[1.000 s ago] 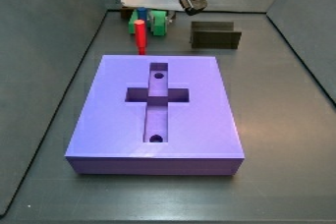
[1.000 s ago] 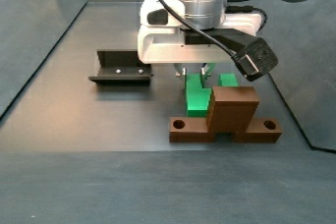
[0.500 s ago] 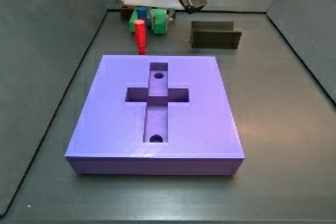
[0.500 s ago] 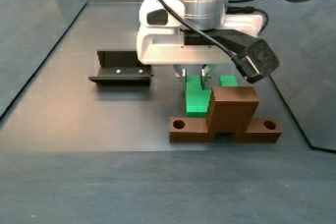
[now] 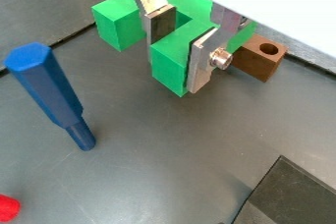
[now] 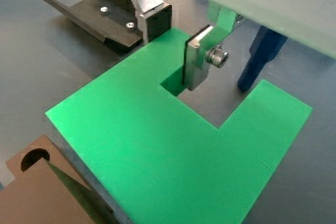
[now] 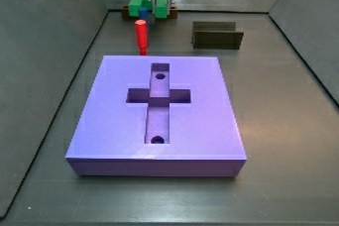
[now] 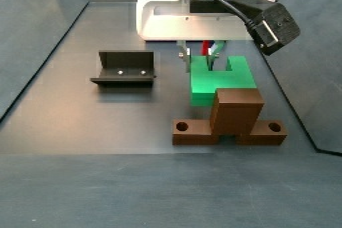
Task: Pick up the green object. Move up. Place the green object on the fixture. Regrasp the green object. Move to above the board. Insert the green object.
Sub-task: Place the green object on the fixture.
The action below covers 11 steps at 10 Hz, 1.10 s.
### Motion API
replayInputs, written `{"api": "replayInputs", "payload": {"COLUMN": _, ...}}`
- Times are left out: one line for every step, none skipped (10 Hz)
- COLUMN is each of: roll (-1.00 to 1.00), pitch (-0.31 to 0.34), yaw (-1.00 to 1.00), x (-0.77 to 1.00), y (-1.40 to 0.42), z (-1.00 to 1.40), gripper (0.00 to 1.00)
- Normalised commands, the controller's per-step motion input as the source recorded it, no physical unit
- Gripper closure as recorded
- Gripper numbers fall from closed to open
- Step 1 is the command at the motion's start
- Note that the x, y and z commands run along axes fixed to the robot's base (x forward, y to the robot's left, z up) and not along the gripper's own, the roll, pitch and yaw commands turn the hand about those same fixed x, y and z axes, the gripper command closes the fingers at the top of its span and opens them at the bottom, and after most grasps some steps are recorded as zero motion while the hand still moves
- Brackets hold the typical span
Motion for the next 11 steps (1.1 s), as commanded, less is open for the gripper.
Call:
{"api": "replayInputs", "payload": {"roll": -0.06, "pitch": -0.006, "yaw": 0.00, "x": 0.00, "y": -0.03, "z": -0.02, "gripper": 1.00}}
{"api": "replayInputs", "payload": {"roll": -0.11, "pitch": 0.000, "yaw": 0.00, "x": -0.06, "y": 0.00, "z": -0.04, "gripper": 1.00}}
{"api": "replayInputs", "payload": {"roll": -0.59, "pitch": 0.294, "yaw": 0.00, "x": 0.67, "y": 0.00, "z": 0.11, "gripper": 1.00}}
{"api": "replayInputs", "payload": {"roll": -0.82, "pitch": 0.214, "yaw": 0.00, "x": 0.86, "y": -0.09, "z": 0.39, "gripper": 1.00}}
{"api": "replayInputs", "payload": {"roll": -0.70, "pitch": 0.083, "yaw": 0.00, "x": 0.85, "y": -0.14, "z": 0.35, "gripper": 1.00}}
{"api": "replayInputs", "payload": {"roll": -0.69, "pitch": 0.040, "yaw": 0.00, "x": 0.86, "y": -0.19, "z": 0.29, "gripper": 1.00}}
{"api": "replayInputs", "payload": {"roll": -0.71, "pitch": 0.046, "yaw": 0.00, "x": 0.89, "y": -0.19, "z": 0.27, "gripper": 1.00}}
{"api": "replayInputs", "payload": {"roll": -0.65, "pitch": 0.000, "yaw": 0.00, "x": 0.88, "y": -0.21, "z": 0.25, "gripper": 1.00}}
{"api": "replayInputs", "payload": {"roll": -0.62, "pitch": 0.000, "yaw": 0.00, "x": 0.85, "y": -0.19, "z": 0.21, "gripper": 1.00}}
{"api": "replayInputs", "payload": {"roll": -0.73, "pitch": 0.000, "yaw": -0.01, "x": 0.87, "y": -0.11, "z": 0.18, "gripper": 1.00}}
{"api": "replayInputs", "payload": {"roll": -0.81, "pitch": 0.000, "yaw": -0.02, "x": 0.85, "y": -0.05, "z": 0.15, "gripper": 1.00}}
